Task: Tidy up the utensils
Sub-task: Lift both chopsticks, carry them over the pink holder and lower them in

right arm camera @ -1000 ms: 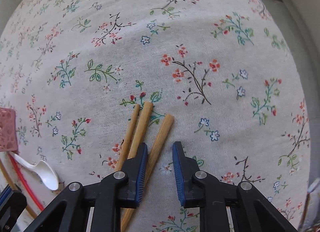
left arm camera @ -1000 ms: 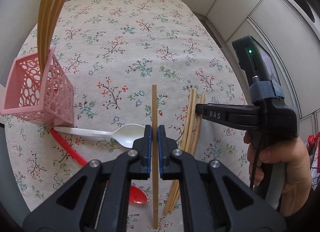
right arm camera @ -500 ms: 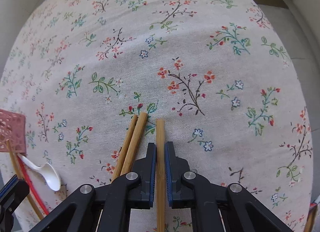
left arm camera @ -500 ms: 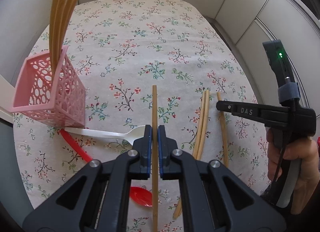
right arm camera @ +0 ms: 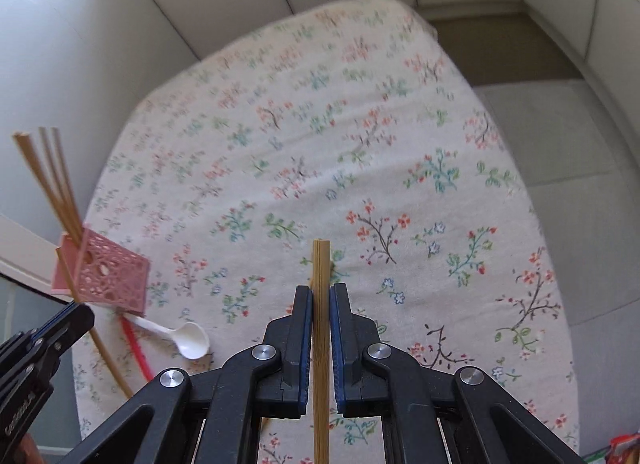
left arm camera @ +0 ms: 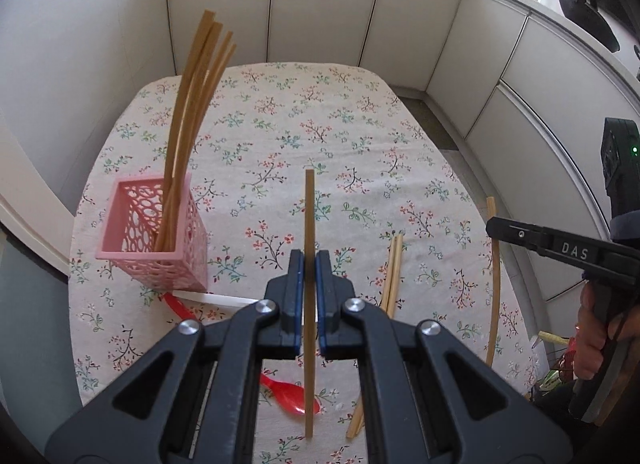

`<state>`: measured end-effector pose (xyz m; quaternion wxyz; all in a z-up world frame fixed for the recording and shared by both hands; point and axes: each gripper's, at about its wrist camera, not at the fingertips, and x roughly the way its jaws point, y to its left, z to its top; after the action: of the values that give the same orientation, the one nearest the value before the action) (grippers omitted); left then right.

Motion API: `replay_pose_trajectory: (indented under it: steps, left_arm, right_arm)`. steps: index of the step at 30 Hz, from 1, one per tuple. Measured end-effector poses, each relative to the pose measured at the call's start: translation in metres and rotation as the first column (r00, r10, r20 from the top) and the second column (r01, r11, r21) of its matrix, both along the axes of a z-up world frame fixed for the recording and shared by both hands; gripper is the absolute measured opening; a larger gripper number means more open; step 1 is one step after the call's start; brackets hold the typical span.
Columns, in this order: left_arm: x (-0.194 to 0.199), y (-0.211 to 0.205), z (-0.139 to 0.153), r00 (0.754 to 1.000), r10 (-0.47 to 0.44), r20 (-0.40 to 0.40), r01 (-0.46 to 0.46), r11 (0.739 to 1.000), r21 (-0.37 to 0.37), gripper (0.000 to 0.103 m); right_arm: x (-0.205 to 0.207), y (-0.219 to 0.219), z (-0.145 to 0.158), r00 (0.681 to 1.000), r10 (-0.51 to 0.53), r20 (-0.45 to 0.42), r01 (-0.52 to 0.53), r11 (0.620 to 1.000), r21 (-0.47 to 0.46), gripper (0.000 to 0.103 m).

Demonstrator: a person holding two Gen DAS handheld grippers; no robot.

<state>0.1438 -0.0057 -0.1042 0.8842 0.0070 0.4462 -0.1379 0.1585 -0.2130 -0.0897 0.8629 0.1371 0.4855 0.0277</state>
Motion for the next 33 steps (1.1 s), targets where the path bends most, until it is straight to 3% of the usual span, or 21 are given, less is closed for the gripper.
replay_pose_trajectory:
  steps: [11,18,24,27,33]
  left_arm:
    - [-0.037,0.004,0.058,0.977,-0.021,0.214,0.028,0.999,-0.029,0.006]
    - [-0.051,0.017,0.09,0.95,-0.021,0.312,0.039,0.998,-0.052,0.006]
    - [-0.056,0.042,0.113,0.926,0.038,0.376,0.004,0.994,-0.11,0.006]
    - [-0.059,0.056,0.121,0.907,0.086,0.411,-0.033,0.99,-0.135,0.006]
    - [-0.057,0.077,0.126,0.846,0.198,0.494,-0.148,0.979,-0.139,0.006]
  right_arm:
    - [-0.032,0.017,0.064,0.975,0.048,0.218,-0.049,0.999,0.002,0.007]
    - [-0.038,0.034,0.09,0.954,0.082,0.29,-0.096,0.995,0.032,0.007]
    - [-0.038,0.047,0.102,0.938,0.103,0.331,-0.133,0.989,0.069,0.007]
    - [-0.035,0.054,0.103,0.934,0.112,0.34,-0.148,0.986,0.081,0.007]
    - [-0.031,0.066,0.102,0.924,0.126,0.361,-0.168,0.982,0.087,0.007]
